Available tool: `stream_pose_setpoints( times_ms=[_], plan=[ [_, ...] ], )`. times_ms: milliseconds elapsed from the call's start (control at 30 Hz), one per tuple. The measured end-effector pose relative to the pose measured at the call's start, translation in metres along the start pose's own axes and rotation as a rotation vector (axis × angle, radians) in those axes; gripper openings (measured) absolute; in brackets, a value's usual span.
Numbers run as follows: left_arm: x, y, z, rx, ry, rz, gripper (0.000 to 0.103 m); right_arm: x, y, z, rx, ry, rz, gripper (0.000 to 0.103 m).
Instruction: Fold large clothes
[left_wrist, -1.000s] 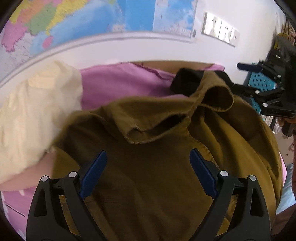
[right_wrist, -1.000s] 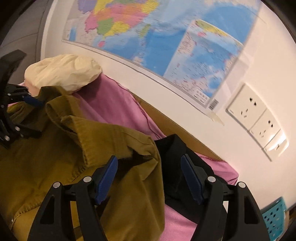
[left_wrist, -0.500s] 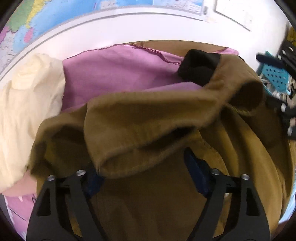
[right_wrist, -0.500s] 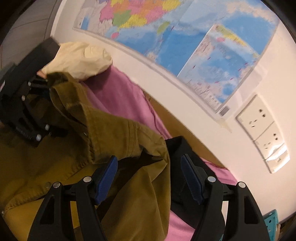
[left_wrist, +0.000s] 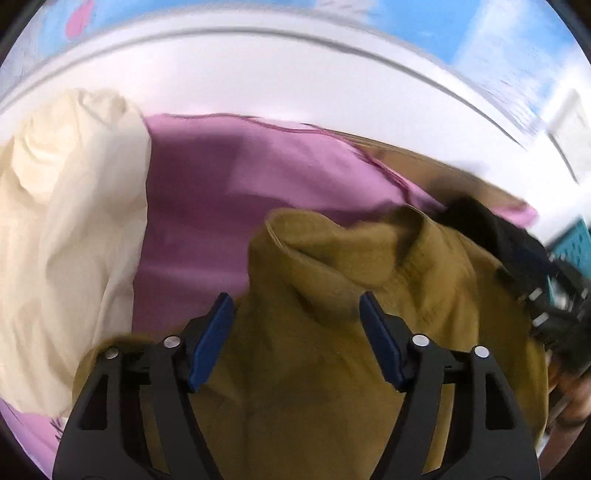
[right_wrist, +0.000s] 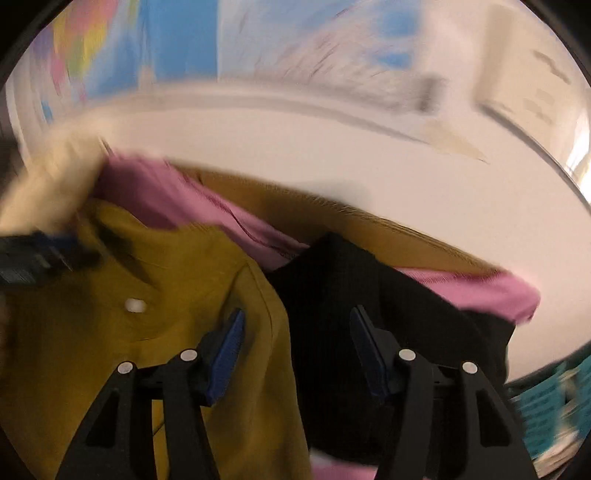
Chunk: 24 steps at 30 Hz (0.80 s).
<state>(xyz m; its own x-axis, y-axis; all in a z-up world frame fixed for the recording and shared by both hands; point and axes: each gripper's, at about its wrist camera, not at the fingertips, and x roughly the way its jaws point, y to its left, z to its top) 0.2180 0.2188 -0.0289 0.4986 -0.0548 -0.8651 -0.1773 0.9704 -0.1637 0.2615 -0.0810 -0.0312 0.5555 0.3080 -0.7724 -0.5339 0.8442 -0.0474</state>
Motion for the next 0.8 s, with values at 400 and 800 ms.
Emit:
stream_pose_setpoints(
  times_ms=[400,800],
  plan=[
    [-0.048,-0.077,-0.112,0.407,-0.031,-0.117,0.089,-0.152,-0.016,-0.209,0.158,0.087,0.441,0.096],
    [-0.064,-0.106,-0.145,0.447,-0.053,-0.159,0.090,-0.222,-0.076,-0.216,0.334,-0.147,0.320,0.010]
  ],
)
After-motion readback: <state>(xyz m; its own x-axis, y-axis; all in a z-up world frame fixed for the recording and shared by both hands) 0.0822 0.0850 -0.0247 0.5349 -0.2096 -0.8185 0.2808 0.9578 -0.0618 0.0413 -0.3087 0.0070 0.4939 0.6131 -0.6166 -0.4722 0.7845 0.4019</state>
